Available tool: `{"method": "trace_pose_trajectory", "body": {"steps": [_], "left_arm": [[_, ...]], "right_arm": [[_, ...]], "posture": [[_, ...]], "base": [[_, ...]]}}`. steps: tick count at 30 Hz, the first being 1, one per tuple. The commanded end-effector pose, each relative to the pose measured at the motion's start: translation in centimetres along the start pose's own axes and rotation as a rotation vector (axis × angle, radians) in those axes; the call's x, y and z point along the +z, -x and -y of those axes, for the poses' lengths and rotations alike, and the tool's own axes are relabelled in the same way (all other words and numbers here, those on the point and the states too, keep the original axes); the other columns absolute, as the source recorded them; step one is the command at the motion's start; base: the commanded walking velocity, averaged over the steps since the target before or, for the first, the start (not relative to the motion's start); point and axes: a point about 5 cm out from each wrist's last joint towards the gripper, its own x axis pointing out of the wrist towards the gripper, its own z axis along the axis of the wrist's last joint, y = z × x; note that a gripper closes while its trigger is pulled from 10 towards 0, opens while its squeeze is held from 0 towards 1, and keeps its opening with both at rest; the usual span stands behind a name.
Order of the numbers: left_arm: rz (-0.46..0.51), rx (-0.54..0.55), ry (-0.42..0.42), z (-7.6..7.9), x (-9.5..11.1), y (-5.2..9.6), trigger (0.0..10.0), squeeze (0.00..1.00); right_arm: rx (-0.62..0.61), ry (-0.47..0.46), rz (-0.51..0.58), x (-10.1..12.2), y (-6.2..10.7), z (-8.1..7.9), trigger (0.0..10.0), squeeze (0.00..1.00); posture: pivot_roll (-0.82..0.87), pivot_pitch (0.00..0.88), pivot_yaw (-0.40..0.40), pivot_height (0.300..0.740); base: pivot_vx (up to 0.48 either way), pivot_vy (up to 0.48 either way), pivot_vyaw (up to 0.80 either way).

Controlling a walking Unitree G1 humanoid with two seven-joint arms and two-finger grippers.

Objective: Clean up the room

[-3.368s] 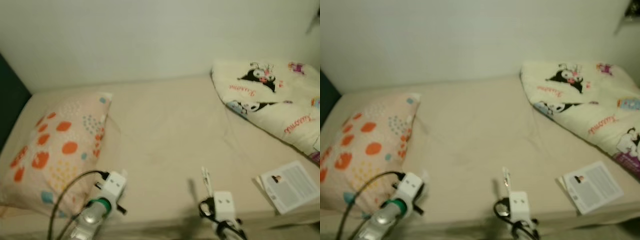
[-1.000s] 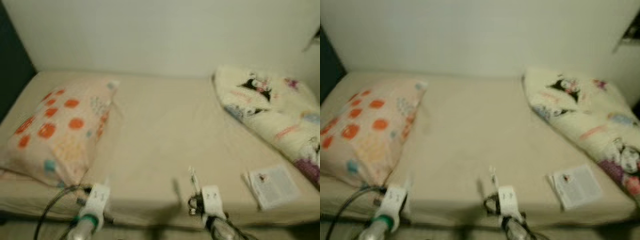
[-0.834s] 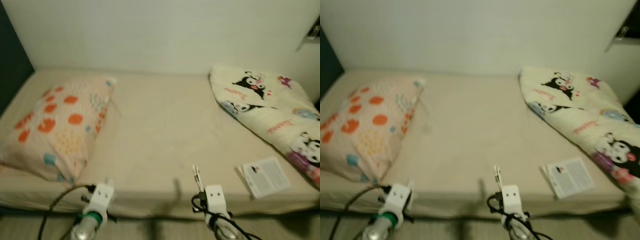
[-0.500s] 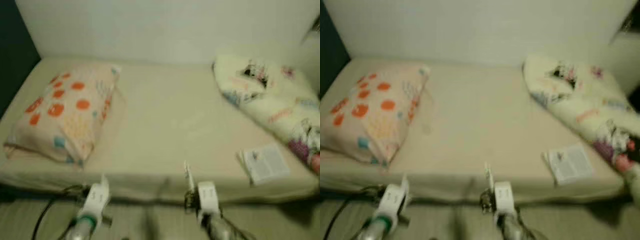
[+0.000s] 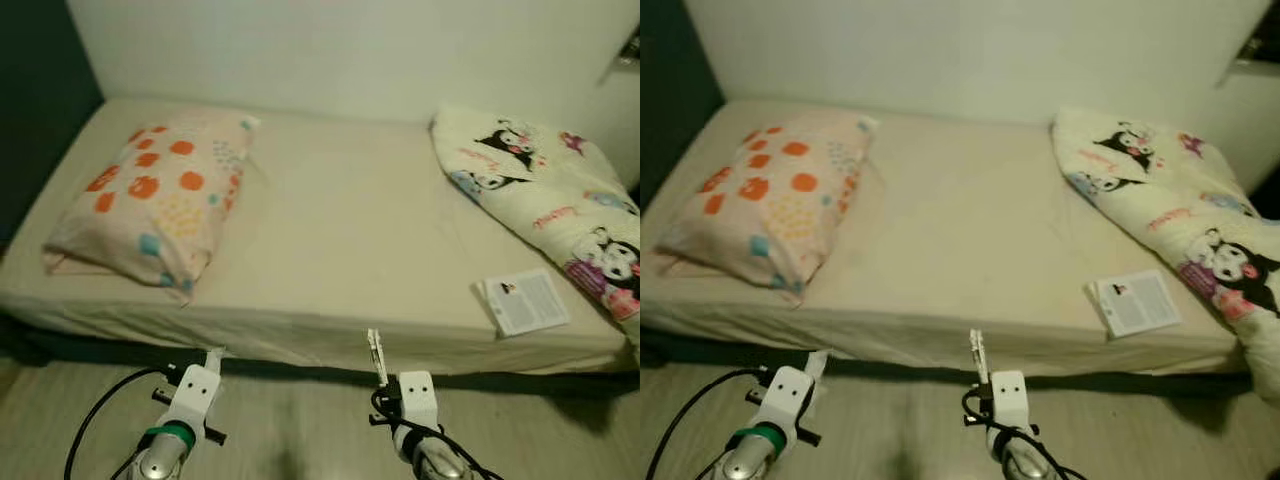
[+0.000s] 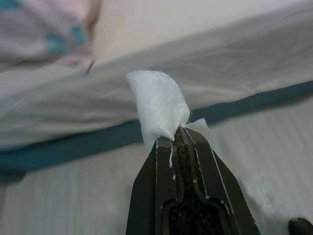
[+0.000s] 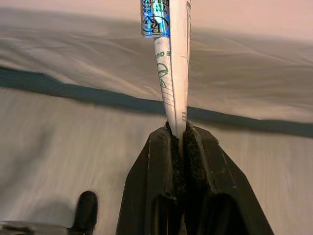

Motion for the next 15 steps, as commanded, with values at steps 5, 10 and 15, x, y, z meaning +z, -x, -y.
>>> {"method": "trace_pose_trajectory", "body": {"steps": [5,10,15], "left_arm": [[-0.021,-0.027,-0.010,0.8,-0.4,0.1,10.0,0.00],[-0.026,-0.025,0.000,0.8,-0.3,0.0,10.0,0.00],[-0.022,-0.041,0.092,1.4,1.5,-1.1,10.0,0.00]], "right_arm": [[-0.003,0.006,-0.028,-0.7,0.4,0.5,10.0,0.00],[-0.004,0.018,-0.020,-0.7,0.4,0.6,10.0,0.00],[-0.010,0.046,0.057,0.8,0.0,0.6,10.0,0.00]], "posture": [[0.03,0.000,-0.019,0.740],[0.03,0.000,-0.019,0.740],[0.03,0.000,-0.020,0.740]], "base": [[-0.247,0.000,0.00],[0.000,0.000,0.19],[0.000,0.000,0.74]]}}
